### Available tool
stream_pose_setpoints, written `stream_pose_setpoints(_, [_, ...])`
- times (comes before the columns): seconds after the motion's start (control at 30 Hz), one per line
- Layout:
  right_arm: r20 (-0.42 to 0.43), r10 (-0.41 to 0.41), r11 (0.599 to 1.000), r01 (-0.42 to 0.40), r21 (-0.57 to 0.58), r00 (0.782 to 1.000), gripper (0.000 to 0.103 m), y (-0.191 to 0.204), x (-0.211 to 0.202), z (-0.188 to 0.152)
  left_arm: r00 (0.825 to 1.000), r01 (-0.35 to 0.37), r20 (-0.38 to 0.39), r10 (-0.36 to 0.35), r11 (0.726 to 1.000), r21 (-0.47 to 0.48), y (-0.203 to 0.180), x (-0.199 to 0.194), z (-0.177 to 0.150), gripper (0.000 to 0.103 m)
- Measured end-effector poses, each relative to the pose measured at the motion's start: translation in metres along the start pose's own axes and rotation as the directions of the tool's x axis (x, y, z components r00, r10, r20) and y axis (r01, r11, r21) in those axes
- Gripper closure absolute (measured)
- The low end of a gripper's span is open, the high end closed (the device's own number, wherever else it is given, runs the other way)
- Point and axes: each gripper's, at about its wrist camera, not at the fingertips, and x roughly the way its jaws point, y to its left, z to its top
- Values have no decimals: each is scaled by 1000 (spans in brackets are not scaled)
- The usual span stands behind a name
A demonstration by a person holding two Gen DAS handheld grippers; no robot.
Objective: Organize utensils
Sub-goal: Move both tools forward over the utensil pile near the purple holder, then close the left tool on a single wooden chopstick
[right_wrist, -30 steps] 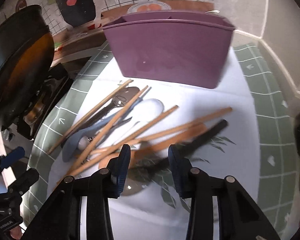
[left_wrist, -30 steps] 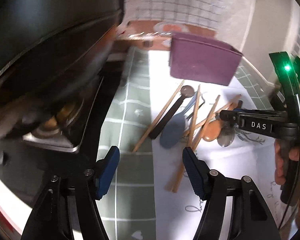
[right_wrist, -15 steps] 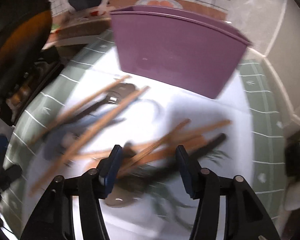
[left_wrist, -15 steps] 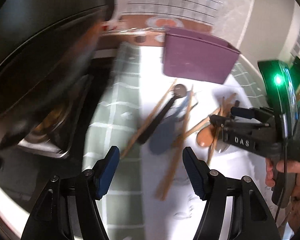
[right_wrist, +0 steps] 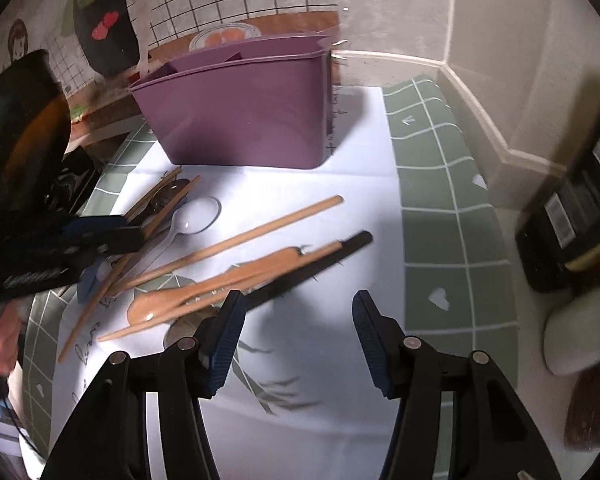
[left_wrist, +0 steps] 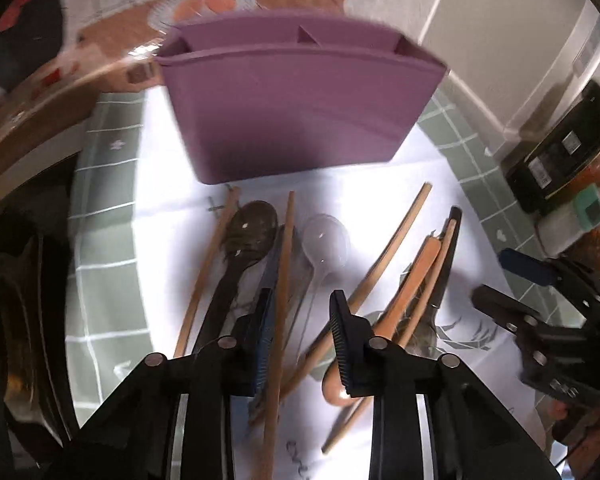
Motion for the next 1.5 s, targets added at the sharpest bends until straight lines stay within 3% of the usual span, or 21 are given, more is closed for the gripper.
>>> stream_pose_setpoints(0.13, [-10, 7, 1000, -7, 15, 1000, 50, -4, -2, -8, 997, -71, -42, 70, 997, -16, 1, 13, 10, 82])
stream_pose_setpoints(0.33, [-24, 29, 999, -28, 39, 999, 50, -5, 1, -10, 995, -82, -65, 79, 996, -46, 4, 17, 17, 82])
stream_pose_setpoints(0.5, [1, 47, 999, -47, -2, 999, 50, 9, -3, 1, 999, -40, -8, 39, 996, -77, 7, 2, 2, 95])
stream_pose_setpoints(0.6, [-1, 65, 997, -65, -32, 998, 50, 24, 4, 13, 1000, 2, 15, 0, 993, -119, 9, -12, -14, 97])
stream_pose_setpoints(0.83, [-48, 120, 993, -121, -13, 992, 50, 73, 39, 44, 989, -20, 136, 52, 975, -223, 23, -59, -63, 97])
stream_pose_setpoints(0.97, [-83, 72, 997, -74, -21, 994, 57, 101, 64, 54, 988, 19, 154, 27, 956, -291, 34, -63, -79, 97])
stream_pose_setpoints(1.1, [-95, 28, 995, -37, -94, 995, 64, 113, 75, 49, 989, 66, 150, -16, 938, -340, 45, -61, -89, 97])
stream_pose_setpoints(1.27, [-99, 82, 983, -97, -153, 992, 76, 102, 62, 40, 992, 71, 120, -32, 936, -345, 47, -52, -88, 97])
stream_pose_setpoints(1.5, [-90, 79, 970, -98, -221, 993, 77, 77, 42, 28, 998, 53, 45, -40, 938, -343, 41, -32, -82, 95])
